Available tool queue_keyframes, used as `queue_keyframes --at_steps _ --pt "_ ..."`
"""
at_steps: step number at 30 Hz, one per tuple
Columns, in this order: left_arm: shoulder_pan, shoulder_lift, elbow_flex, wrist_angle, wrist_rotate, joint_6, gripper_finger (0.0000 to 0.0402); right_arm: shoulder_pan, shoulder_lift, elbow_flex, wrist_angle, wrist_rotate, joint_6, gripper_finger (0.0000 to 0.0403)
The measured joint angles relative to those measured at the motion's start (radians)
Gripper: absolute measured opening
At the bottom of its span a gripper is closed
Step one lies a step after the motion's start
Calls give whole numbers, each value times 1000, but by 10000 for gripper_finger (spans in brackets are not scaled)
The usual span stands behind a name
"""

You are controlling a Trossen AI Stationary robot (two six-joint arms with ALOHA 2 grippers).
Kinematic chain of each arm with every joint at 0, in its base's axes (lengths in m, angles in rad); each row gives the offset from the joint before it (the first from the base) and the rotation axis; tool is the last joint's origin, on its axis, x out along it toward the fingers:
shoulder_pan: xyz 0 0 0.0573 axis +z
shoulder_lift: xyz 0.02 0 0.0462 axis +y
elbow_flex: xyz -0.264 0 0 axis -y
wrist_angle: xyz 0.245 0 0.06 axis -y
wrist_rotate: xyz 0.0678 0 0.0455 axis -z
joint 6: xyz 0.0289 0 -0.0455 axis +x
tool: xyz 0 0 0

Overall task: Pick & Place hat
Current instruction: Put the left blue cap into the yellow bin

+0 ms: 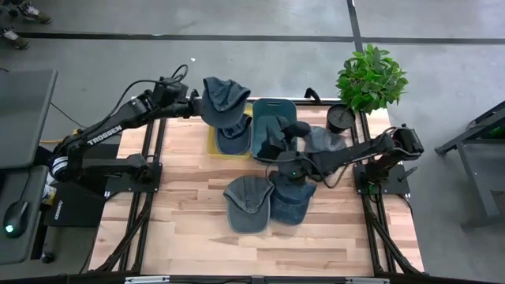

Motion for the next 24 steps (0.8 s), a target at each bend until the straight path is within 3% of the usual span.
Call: queue_keyframes --at_steps 7,13,19,24 --pt "-87 -70 -121 33 -81 -128 2 70 -86 0 -4 78 157 213" --pt "-128 -67 -209 158 -131 -237 2 101 -140 0 -23 95 154 213" --pt "-213 7 -218 187 -251 -299 2 119 -187 0 -133 161 167 213" --pt "-258 61 -217 229 -292 -336 2 143 -248 0 -146 161 166 213"
